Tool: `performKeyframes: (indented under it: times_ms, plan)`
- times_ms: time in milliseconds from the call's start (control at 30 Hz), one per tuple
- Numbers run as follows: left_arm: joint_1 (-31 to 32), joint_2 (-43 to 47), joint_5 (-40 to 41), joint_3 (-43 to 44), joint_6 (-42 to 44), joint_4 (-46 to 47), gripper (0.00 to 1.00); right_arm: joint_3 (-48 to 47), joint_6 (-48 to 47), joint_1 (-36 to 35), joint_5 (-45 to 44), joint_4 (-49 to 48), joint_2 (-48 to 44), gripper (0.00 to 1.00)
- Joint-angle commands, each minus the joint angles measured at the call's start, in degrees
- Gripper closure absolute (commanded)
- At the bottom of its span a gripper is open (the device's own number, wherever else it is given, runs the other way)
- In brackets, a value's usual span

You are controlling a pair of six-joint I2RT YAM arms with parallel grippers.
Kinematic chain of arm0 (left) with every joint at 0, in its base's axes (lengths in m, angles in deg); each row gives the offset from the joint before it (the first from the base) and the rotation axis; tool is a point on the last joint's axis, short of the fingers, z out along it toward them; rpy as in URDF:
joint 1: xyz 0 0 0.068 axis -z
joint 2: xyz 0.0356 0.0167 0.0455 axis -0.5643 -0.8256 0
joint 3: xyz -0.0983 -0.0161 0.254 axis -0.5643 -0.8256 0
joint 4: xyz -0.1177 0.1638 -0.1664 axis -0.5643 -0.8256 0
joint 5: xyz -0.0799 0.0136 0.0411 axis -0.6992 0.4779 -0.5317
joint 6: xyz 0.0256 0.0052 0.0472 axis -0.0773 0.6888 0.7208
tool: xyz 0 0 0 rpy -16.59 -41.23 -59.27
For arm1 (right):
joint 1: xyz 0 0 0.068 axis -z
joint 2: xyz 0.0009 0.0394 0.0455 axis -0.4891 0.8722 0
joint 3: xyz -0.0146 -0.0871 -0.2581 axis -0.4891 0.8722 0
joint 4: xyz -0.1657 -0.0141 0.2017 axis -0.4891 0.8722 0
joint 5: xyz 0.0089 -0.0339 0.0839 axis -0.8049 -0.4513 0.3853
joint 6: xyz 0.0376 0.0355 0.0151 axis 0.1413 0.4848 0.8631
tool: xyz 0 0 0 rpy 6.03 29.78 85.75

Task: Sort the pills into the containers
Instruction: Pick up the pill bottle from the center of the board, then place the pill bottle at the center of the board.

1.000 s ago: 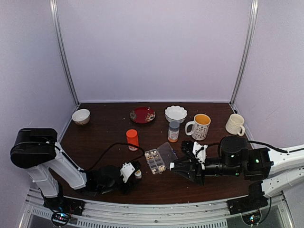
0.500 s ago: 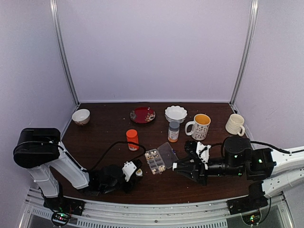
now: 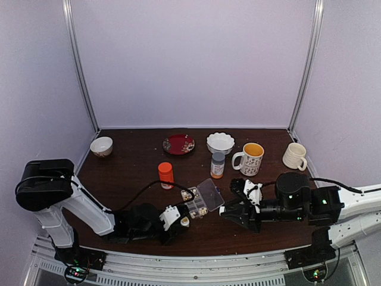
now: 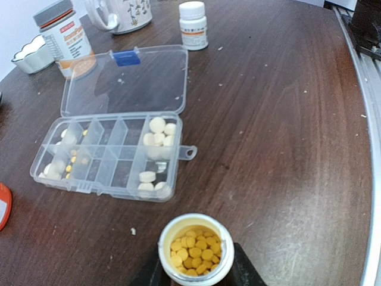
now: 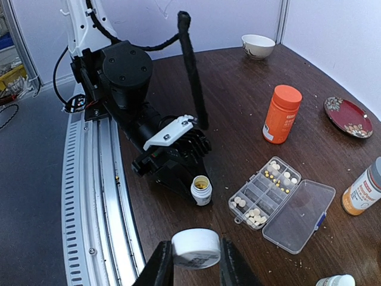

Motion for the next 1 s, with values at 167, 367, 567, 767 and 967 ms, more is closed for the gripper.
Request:
performKeyframes:
  times_ms: [167, 367, 567, 767, 967]
  plan:
    - [2.76, 2.11, -4.45, 12.85, 5.02, -16.52, 0.72, 2.43, 6.72, 7.75, 6.9, 7.2, -2.95, 0.95]
    - [3.0, 3.02, -5.42, 19.81, 6.23, -24.94, 0.72, 1.53, 9.6, 10.71, 7.97, 14.36, -7.6, 0.96]
    - [3.0, 1.5, -7.76, 26.95, 6.24, -26.49, 0.72, -5.55, 12.65, 11.77, 3.95, 26.8, -8.01, 0.96]
    - [3.0, -5.82, -11.34, 34.21, 5.95, -25.73, 0.72, -10.56, 16.5, 12.63, 1.83, 36.79, -6.33, 0.96]
    - [2.98, -13.26, -12.11, 36.39, 3.99, -20.08, 0.73, -7.93, 23.64, 13.47, 0.53, 38.66, -8.94, 0.95]
